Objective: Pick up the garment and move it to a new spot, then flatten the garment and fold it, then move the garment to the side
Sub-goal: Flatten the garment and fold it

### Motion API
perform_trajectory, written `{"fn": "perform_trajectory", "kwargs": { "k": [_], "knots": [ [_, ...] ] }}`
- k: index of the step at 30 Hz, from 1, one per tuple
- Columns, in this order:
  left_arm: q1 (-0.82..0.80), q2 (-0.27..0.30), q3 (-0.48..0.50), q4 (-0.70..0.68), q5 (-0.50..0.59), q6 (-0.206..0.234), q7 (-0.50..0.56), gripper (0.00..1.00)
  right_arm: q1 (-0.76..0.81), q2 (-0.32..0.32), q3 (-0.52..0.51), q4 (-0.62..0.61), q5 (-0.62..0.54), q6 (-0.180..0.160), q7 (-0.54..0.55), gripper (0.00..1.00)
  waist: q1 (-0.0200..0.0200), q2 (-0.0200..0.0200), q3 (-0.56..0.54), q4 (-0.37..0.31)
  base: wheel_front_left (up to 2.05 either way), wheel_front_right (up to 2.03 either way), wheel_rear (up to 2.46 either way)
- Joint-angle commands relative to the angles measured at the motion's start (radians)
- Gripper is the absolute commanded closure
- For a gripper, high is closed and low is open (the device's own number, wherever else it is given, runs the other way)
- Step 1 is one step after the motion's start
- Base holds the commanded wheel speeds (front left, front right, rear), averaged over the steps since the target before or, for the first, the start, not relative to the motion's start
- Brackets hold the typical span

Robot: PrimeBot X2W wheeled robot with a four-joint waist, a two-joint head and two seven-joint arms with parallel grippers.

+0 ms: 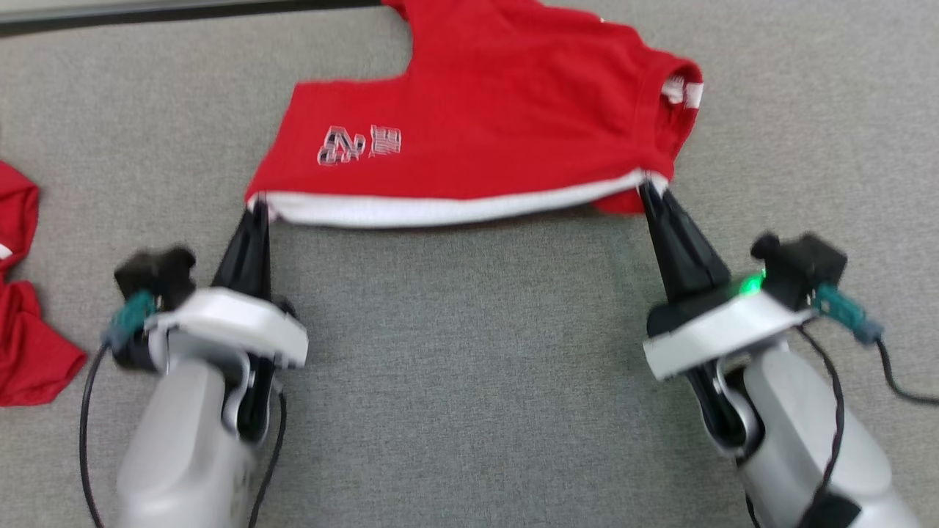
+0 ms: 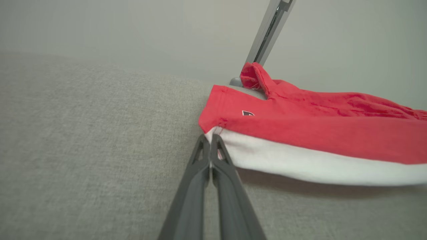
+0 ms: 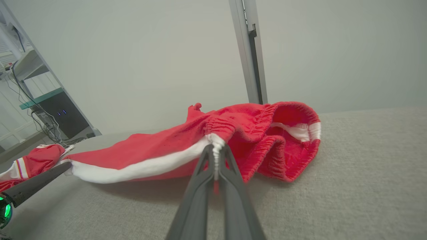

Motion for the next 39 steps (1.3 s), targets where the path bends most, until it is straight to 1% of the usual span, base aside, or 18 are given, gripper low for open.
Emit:
{"fn": "perform_trajectory", "kwargs": {
  "k": [1, 6, 10, 17, 20, 23, 27, 31, 34, 35, 39],
  "knots": [
    [0.083, 0.018, 0.016, -0.049, 0.004, -0.005, -0.005, 1.0, 0.076, -0.014, -0.013, -0.045, -0.007, 0.0, -0.005, 1.0, 0.0, 0.0, -0.045, -0.007, 0.0, 0.0, 0.0],
    [0.303, 0.027, 0.035, -0.204, 0.023, -0.001, -0.005, 1.0, 0.28, -0.022, -0.055, -0.16, -0.028, 0.0, -0.005, 1.0, 0.0, 0.0, -0.121, 0.003, 0.0, 0.0, 0.0],
    [0.445, 0.04, 0.024, -0.329, 0.04, 0.02, 0.016, 1.0, 0.436, -0.018, -0.093, -0.242, -0.041, 0.0, -0.005, 1.0, 0.0, 0.0, -0.181, 0.02, 0.0, 0.0, 0.0],
    [0.653, 0.056, 0.008, -0.61, 0.043, 0.071, 0.164, 1.0, 0.651, 0.0, -0.146, -0.352, -0.078, 0.0, -0.002, 1.0, 0.0, 0.0, -0.231, 0.033, 0.0, 0.0, 0.0],
    [0.709, 0.059, 0.007, -0.717, 0.037, 0.091, 0.22, 1.0, 0.707, 0.016, -0.16, -0.392, -0.088, 0.0, 0.013, 1.0, 0.0, 0.0, -0.236, 0.029, 0.0, 0.0, 0.0],
    [0.728, 0.063, 0.004, -0.788, 0.033, 0.099, 0.249, 1.0, 0.731, 0.031, -0.163, -0.418, -0.094, 0.0, 0.03, 1.0, 0.0, 0.0, -0.23, 0.023, 0.0, 0.0, 0.0],
    [0.694, 0.07, 0.005, -0.811, 0.034, 0.101, 0.256, 1.0, 0.711, 0.043, -0.173, -0.424, -0.097, 0.0, 0.043, 1.0, 0.0, 0.0, -0.213, 0.012, 0.0, 0.0, 0.0],
    [0.596, 0.085, -0.009, -0.781, 0.035, 0.074, 0.262, 1.0, 0.644, 0.066, -0.204, -0.401, -0.093, 0.0, 0.056, 1.0, 0.0, 0.0, -0.169, -0.001, 0.0, 0.0, 0.0],
    [0.474, 0.098, -0.028, -0.719, 0.033, 0.049, 0.27, 1.0, 0.57, 0.082, -0.23, -0.371, -0.083, 0.0, 0.049, 1.0, 0.0, 0.0, -0.123, -0.014, 0.0, 0.0, 0.0],
    [0.376, 0.107, -0.038, -0.67, 0.029, 0.036, 0.274, 1.0, 0.503, 0.091, -0.239, -0.346, -0.077, 0.0, 0.041, 1.0, 0.0, 0.0, -0.084, -0.03, 0.0, 0.0, 0.0],
    [0.18, 0.117, -0.068, -0.538, 0.012, 0.014, 0.295, 1.0, 0.385, 0.097, -0.246, -0.283, -0.06, 0.0, 0.027, 1.0, 0.0, 0.0, -0.026, -0.062, 0.0, 0.0, 0.0]
  ]
}}
